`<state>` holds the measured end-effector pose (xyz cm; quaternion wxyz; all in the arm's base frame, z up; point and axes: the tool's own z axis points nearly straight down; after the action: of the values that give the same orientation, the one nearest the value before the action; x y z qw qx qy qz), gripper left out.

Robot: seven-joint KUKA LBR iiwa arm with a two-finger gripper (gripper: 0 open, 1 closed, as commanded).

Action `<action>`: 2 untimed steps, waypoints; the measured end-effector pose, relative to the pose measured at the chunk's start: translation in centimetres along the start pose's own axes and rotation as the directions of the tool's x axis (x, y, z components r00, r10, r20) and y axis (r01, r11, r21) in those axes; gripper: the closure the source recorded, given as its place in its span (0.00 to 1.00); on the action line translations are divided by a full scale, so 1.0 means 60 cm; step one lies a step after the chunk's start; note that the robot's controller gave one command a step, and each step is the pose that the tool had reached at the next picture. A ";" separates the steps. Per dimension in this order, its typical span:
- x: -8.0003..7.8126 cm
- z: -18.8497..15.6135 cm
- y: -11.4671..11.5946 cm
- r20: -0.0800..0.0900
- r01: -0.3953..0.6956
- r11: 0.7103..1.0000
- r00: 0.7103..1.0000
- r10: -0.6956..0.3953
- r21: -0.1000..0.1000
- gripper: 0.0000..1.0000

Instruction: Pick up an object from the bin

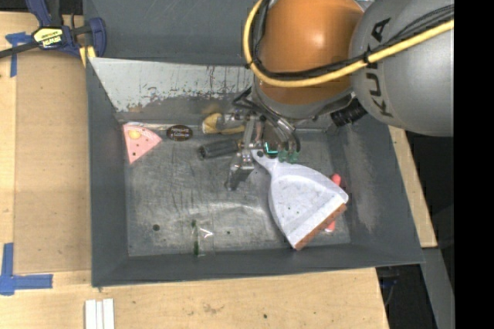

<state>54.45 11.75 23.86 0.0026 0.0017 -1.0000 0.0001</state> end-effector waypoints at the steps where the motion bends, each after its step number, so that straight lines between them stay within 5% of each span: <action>1: -0.002 -0.007 -0.001 0.008 -0.003 1.000 1.000 0.003 -0.001 0.00; 2: -0.012 0.011 -0.006 0.013 -0.059 0.998 0.998 0.059 -0.003 0.00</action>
Offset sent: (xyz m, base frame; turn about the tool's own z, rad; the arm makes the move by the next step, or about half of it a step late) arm 0.0337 -0.0204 -0.0897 0.3632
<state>55.19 11.42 23.20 -0.0038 -0.0277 -0.9996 -0.0013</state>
